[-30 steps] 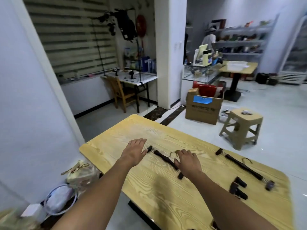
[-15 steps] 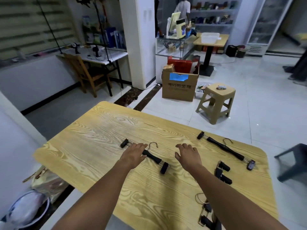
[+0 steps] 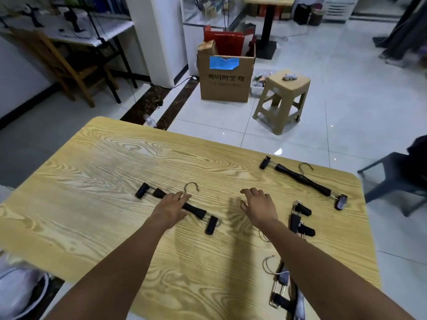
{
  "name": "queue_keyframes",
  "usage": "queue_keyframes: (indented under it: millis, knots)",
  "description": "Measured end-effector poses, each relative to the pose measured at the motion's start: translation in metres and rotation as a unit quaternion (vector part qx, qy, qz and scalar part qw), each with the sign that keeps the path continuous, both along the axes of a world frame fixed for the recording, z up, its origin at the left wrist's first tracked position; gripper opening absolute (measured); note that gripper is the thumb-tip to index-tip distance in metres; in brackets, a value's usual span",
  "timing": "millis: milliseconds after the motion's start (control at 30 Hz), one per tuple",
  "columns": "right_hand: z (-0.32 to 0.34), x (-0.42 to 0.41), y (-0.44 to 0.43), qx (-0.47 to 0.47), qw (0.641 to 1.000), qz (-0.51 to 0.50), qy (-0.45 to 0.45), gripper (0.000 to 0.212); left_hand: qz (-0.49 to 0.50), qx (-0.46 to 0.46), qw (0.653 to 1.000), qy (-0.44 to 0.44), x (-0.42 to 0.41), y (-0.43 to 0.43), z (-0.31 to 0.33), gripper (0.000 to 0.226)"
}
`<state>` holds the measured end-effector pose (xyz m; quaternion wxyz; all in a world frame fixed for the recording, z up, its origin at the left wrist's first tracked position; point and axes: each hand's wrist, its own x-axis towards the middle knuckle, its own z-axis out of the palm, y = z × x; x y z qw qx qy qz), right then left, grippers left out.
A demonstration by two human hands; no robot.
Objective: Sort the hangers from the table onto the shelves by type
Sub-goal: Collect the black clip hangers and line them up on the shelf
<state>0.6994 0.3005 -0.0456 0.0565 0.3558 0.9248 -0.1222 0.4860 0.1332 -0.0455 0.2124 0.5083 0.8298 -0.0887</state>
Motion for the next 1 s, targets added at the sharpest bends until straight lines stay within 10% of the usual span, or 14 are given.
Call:
queue_keyframes:
  millis: [400,1000]
  knots:
    - [-0.029,0.0,0.005,-0.019,0.999,-0.037,-0.026,0.042,0.003,-0.039,0.998,0.049,-0.048,0.013,-0.041,0.082]
    - [-0.01,0.006,0.032,0.013,0.996,-0.085,-0.019,0.04,-0.117,0.06,0.991,-0.036,-0.049,0.037,-0.039,0.035]
